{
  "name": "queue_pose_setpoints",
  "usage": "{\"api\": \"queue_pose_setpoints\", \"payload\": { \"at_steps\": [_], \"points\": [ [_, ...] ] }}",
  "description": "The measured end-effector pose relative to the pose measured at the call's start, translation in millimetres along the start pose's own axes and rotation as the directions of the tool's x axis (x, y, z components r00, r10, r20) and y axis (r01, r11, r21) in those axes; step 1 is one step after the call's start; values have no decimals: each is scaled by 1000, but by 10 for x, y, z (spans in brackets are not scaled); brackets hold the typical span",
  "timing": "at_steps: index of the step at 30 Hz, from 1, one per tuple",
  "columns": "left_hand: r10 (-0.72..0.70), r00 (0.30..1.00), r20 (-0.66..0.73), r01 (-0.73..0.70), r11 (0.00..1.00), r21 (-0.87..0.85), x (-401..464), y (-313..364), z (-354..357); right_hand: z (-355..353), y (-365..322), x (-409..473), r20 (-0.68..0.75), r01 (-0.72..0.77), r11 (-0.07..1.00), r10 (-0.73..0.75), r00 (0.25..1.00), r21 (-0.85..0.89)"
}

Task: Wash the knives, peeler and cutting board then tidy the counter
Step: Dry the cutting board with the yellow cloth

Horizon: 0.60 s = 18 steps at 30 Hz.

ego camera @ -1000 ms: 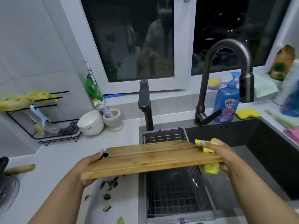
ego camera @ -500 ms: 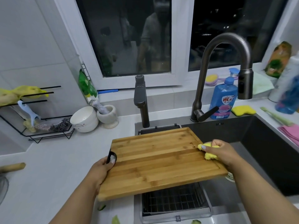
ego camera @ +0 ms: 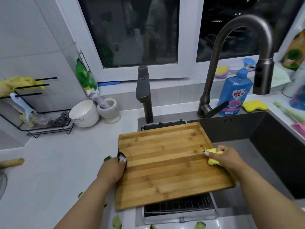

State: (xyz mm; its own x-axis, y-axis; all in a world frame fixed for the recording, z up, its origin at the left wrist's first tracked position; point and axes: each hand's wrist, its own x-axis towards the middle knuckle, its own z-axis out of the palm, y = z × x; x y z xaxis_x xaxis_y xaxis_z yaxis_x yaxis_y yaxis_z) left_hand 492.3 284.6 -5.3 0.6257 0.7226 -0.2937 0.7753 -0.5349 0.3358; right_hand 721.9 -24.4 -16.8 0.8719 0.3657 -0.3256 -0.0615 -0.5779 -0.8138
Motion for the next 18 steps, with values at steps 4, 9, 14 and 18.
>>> {"api": "queue_pose_setpoints", "payload": {
  "at_steps": [4, 9, 14, 18],
  "points": [
    [-29, 998, -61, 38, 987, 155, 70, -3, 62, 24, 17, 45, -4, -14, 996, 13, 1000, -84],
    [-74, 997, -37, 81, 955, 284, 49, 40, 163, -24, -270, 136, -245, -25, 941, -63, 967, -339],
    [-38, 963, -268, 71, 991, 114, -62, 25, 394, 147, -648, 149, -191, 208, 878, -314, 930, -432],
    [44, 931, -363, -41, 999, 17, -76, -42, 669, 490, -427, 184, 137, 288, 635, -276, 951, -717]
  ]
}}
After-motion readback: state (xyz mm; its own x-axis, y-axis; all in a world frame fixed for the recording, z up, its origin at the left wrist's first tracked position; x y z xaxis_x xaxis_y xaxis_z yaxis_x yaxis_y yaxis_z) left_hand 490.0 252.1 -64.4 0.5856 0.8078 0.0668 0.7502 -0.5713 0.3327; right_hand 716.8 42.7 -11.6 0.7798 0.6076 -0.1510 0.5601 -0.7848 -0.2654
